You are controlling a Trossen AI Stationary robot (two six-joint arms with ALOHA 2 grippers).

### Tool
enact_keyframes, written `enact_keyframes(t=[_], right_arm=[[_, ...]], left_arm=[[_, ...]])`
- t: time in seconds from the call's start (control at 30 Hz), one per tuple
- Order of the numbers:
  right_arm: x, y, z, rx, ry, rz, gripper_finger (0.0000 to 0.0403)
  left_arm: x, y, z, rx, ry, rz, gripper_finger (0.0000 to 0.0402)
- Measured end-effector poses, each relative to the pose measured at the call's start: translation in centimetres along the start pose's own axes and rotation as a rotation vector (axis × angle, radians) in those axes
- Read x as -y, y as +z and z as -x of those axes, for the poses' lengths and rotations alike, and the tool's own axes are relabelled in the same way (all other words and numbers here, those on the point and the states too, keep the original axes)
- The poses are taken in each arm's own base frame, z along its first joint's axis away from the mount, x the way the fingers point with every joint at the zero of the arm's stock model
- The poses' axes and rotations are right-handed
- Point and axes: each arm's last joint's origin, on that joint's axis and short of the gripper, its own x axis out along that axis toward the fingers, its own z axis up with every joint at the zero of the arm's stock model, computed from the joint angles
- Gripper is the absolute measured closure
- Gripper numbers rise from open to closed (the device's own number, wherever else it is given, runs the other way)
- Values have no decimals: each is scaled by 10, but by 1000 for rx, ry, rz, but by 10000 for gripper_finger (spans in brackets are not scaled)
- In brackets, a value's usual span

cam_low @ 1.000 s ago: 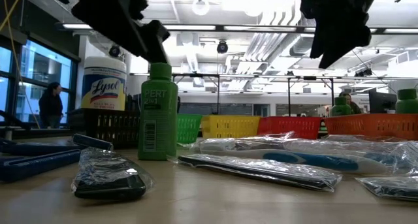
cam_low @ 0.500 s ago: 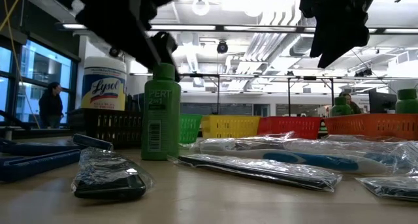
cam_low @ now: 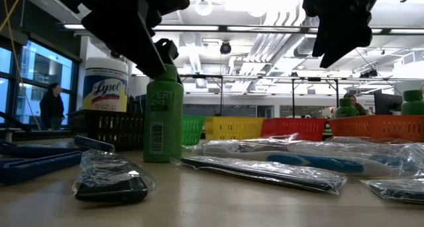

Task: Pick & Place Travel size toiletries
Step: Put the green shampoo into the orange bin

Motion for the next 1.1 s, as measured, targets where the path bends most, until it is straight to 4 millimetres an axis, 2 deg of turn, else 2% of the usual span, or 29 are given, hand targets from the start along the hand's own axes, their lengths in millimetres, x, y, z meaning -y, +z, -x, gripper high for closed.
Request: enact_keyframes(t=[0.13, 0.23, 0.33, 0.87, 1.0, 1.1], right_arm=[[-1, 1, 0, 14, 0, 2, 164], [-1, 1, 0, 20, 3, 0, 164], [-1, 1, 0, 20, 3, 1, 164], [-1, 0, 0, 0, 11, 30, 164], [1, -1, 0, -14, 1, 35, 164], [2, -3, 0, -31, -18, 38, 164]], left_arm=[[1, -5, -9, -26, 4, 20, 126], [3, 0, -15, 24, -17, 57, 127], [2, -3, -16, 3, -6, 81, 136], [1, -6, -18, -27, -12, 118, 314], [1, 1, -16, -8, -5, 121, 317], [-2, 13, -11, -12, 16, 106, 317]])
